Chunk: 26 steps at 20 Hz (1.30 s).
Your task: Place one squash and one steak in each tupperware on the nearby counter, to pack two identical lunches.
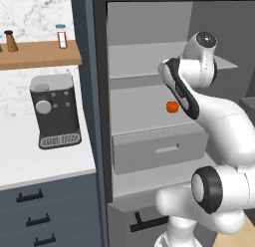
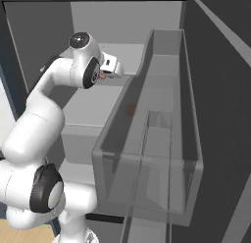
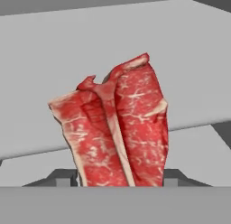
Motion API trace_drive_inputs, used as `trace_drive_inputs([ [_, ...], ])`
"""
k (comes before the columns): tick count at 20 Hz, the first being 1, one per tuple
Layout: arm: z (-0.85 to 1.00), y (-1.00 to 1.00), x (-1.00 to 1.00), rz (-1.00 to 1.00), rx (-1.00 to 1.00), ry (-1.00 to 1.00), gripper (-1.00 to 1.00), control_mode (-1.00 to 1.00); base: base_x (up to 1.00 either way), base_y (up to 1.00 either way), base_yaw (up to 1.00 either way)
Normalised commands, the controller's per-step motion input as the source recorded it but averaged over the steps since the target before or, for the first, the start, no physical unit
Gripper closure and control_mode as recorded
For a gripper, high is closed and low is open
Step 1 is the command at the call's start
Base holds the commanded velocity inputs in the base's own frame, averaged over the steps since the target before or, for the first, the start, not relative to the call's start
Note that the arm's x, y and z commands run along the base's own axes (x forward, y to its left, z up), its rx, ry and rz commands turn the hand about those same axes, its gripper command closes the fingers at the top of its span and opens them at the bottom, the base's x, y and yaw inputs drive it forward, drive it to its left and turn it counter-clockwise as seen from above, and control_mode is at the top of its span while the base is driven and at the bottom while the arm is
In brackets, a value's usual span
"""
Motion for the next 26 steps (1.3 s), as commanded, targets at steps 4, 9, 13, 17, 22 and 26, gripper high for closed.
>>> trace_drive_inputs([
  [4, 0.0, 0.0, -1.0, 0.0, 0.0, 0.0, 1.0, -1.0, 0.0, 0.0, 0.0],
  [9, -0.07, 0.09, -1.0, 0.0, -0.07, 0.05, 1.0, -1.0, 0.0, 0.0, 0.0],
  [13, -0.51, 0.0, -1.0, 0.0, -0.03, 0.0, 1.0, -1.0, 0.0, 0.0, 0.0],
  [17, -0.92, -0.01, -1.0, 0.03, 0.0, 0.0, 1.0, -1.0, 0.0, 0.0, 0.0],
  [22, -1.0, 0.06, -0.47, 0.01, -0.03, 0.11, 1.0, -1.0, 0.0, 0.0, 0.0],
  [26, -0.54, 0.0, -0.05, 0.0, -0.01, 0.01, 1.0, -1.0, 0.0, 0.0, 0.0],
])
